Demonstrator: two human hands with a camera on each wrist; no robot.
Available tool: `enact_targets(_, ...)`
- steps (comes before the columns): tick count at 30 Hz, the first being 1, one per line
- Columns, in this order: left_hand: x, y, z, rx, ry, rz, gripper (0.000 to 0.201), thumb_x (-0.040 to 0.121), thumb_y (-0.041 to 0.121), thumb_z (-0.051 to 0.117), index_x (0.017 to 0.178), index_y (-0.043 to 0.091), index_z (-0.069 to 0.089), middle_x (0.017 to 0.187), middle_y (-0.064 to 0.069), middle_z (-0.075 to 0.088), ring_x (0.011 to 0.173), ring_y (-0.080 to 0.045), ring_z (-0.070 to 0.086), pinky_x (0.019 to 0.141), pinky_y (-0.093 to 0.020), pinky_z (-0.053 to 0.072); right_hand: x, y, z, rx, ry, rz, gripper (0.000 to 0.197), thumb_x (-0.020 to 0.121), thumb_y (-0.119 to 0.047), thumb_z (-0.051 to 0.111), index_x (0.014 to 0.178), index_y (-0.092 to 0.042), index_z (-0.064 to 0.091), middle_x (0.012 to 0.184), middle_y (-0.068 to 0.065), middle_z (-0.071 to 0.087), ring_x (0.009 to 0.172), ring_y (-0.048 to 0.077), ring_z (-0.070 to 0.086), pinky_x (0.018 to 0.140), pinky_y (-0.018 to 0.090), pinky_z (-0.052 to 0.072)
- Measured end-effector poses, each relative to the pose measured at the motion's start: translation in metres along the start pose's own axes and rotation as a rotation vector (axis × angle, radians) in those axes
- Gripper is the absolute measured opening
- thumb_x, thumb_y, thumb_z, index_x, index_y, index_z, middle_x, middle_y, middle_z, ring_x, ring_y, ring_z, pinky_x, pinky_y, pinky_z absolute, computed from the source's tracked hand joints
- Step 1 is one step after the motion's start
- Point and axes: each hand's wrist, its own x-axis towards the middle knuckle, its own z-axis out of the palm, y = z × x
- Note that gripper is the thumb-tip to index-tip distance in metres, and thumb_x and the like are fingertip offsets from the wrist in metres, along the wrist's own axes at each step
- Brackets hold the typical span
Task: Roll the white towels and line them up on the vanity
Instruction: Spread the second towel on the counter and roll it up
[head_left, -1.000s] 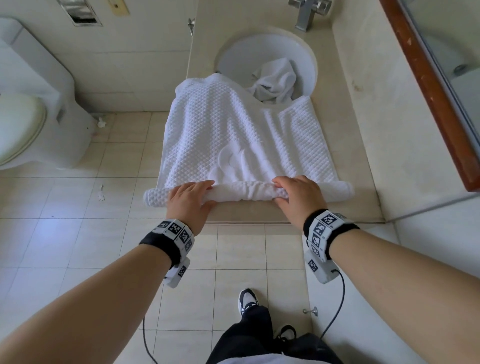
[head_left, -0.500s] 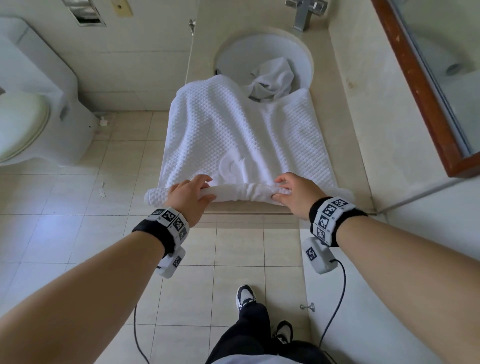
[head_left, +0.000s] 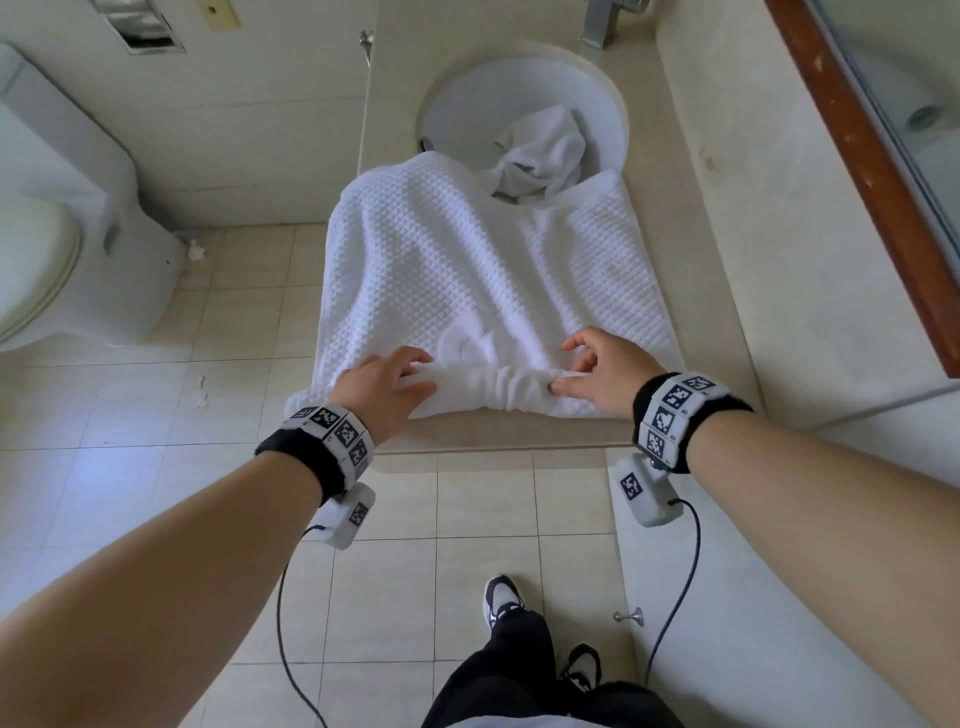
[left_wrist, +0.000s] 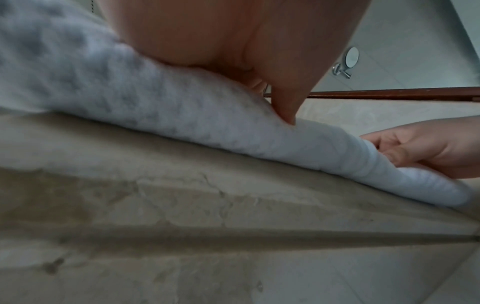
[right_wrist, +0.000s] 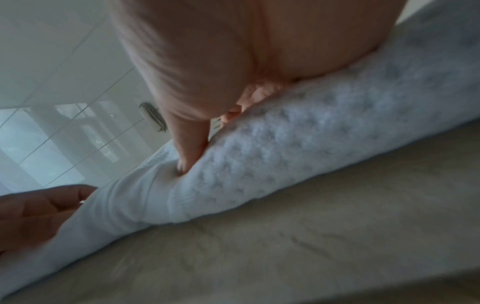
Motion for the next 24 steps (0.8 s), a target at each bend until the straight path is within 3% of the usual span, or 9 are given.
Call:
enact_targets(4, 0.011, 0.000, -0.003, 0.142, 0.060, 0.060, 0.047, 0.086, 0.064, 0.046, 0.130, 0.046, 0.045, 0.127, 0.012, 0.052, 0.126, -0.019, 0.040, 0.108, -0.046, 0.034, 0.012, -0.001, -0.010, 0.031, -0.004, 0.009, 0.074, 0.062, -0.059, 0.086, 0.124, -0.033, 0.054, 0.103, -0.011, 0.060, 0.097, 0.007, 0.060, 0.089, 0.031, 0.050)
enact_targets(8, 0.015, 0.004, -0.003, 0.261, 0.091, 0.106, 0.060, 0.084, 0.077, 0.035, 0.133, 0.043, 0.042, 0.132, 0.008, 0.048, 0.127, -0.020, 0.040, 0.107, -0.045, 0.033, 0.020, 0.004, -0.006, -0.126, 0.110, -0.051, 0.083, 0.056, -0.088, 0.065, 0.120, -0.036, 0.056, 0.090, -0.017, 0.061, 0.087, 0.005, 0.060, 0.084, 0.035, 0.054)
enact_targets(16, 0.024, 0.011, -0.011, 0.272, 0.055, 0.108, 0.066, 0.076, 0.087, 0.037, 0.128, 0.046, 0.044, 0.129, 0.010, 0.047, 0.124, -0.018, 0.041, 0.107, -0.044, 0.031, 0.030, 0.005, -0.006, -0.201, 0.191, -0.139, 0.089, 0.056, -0.094, 0.057, 0.120, -0.032, 0.056, 0.086, -0.016, 0.057, 0.085, 0.011, 0.057, 0.079, 0.040, 0.055)
enact_targets(20, 0.022, 0.027, -0.010, 0.275, 0.084, 0.206, 0.052, 0.084, 0.068, 0.053, 0.129, 0.043, 0.049, 0.122, 0.011, 0.047, 0.120, -0.017, 0.039, 0.106, -0.039, 0.028, 0.029, 0.007, -0.006, -0.204, 0.198, -0.149, 0.086, 0.058, -0.090, 0.061, 0.120, -0.030, 0.058, 0.089, -0.016, 0.058, 0.086, 0.010, 0.058, 0.080, 0.038, 0.056)
enact_targets(24, 0.015, 0.044, -0.007, 0.086, 0.148, 0.194, 0.034, 0.090, 0.041, 0.065, 0.123, 0.035, 0.058, 0.103, 0.015, 0.056, 0.105, -0.014, 0.048, 0.099, -0.037, 0.039, 0.023, 0.001, -0.005, -0.285, 0.228, -0.165, 0.073, 0.066, -0.084, 0.063, 0.114, -0.029, 0.059, 0.098, -0.011, 0.059, 0.095, 0.014, 0.055, 0.082, 0.038, 0.052)
